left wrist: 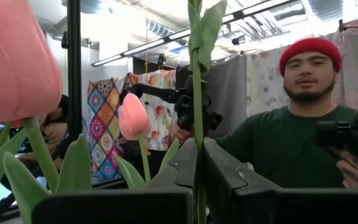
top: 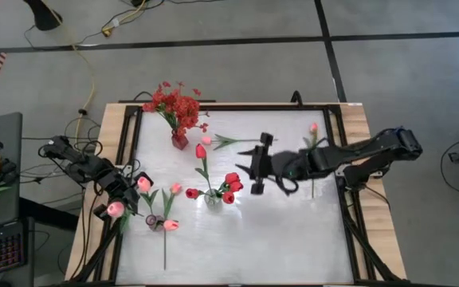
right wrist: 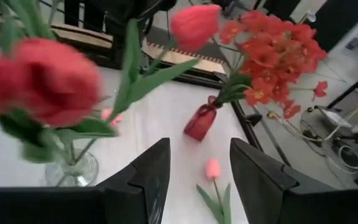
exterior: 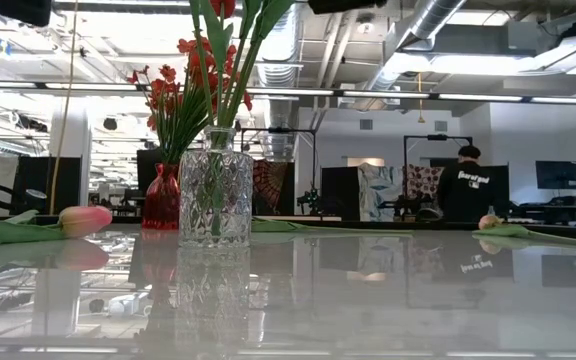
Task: Sort flowers into vase by color
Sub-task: Put the pink flower into the purple vase
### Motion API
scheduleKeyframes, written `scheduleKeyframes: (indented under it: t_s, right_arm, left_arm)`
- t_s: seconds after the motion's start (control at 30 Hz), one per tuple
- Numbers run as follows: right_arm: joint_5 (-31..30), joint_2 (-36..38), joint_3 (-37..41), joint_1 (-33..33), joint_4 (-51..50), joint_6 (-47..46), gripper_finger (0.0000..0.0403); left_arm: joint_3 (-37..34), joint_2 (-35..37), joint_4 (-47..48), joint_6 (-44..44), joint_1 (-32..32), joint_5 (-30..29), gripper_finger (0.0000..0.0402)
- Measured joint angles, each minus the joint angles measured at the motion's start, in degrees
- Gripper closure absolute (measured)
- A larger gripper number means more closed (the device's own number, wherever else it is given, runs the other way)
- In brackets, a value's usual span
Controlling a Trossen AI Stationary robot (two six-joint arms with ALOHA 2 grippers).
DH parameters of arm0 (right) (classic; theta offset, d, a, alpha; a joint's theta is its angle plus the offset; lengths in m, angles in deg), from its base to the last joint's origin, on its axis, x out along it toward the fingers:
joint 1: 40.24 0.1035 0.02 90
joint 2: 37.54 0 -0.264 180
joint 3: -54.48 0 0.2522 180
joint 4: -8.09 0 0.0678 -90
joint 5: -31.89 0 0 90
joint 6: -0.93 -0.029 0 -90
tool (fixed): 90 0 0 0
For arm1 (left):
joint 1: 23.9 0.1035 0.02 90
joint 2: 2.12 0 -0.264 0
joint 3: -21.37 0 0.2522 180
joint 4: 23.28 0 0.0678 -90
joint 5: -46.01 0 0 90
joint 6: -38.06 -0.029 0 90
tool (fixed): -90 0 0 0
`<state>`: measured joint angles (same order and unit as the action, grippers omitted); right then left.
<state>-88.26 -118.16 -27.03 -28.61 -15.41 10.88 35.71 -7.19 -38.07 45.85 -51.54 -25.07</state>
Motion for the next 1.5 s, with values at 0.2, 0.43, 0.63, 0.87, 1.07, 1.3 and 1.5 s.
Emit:
scheduleKeyframes:
  t_s: [0.2, 0.43, 0.63, 0.87, 1.07, 1.3, 1.5]
  right_arm:
    - [-9.48, -0.26, 0.0, 7.19, -4.8, -5.31, 0.0211]
    - [-16.76, -0.29, 0.0, 16.13, -12.3, -18.67, 0.0211]
    - [-17.74, -4.6, 0.0, 21.03, -15.0, -32.13, 0.0211]
    - [-4.39, -15.44, 0.0, 27.51, -9.66, -46.89, 0.0211]
    - [-2.49, -27.92, -4.39, 30.11, 14.83, -40.26, 0.0211]
    - [-2.7, -43.1, -25.83, 25.85, 17.85, -15.99, 0.0211]
    - [1.44, -50.67, -39.74, 22.96, 18.09, -0.42, 0.0211]
  left_arm:
    - [-0.02, -0.69, 0.08, -0.09, 0.0, -0.03, 0.0401]
    - [-0.04, -0.67, -0.29, -3.44, -0.99, 0.12, 0.0401]
    - [-0.04, -0.66, -0.38, -4.33, -1.51, 0.1, 0.0401]
    - [-0.07, -0.66, -0.45, -3.75, -1.51, 0.34, 0.0401]
    - [-0.07, -0.66, -0.45, -3.71, -1.51, 0.37, 0.0401]
    - [0.14, -0.66, -0.41, -2.75, -1.51, 0.82, 0.0401]
    - [1.16, -0.59, -0.72, -1.52, -1.51, 2.95, 0.0401]
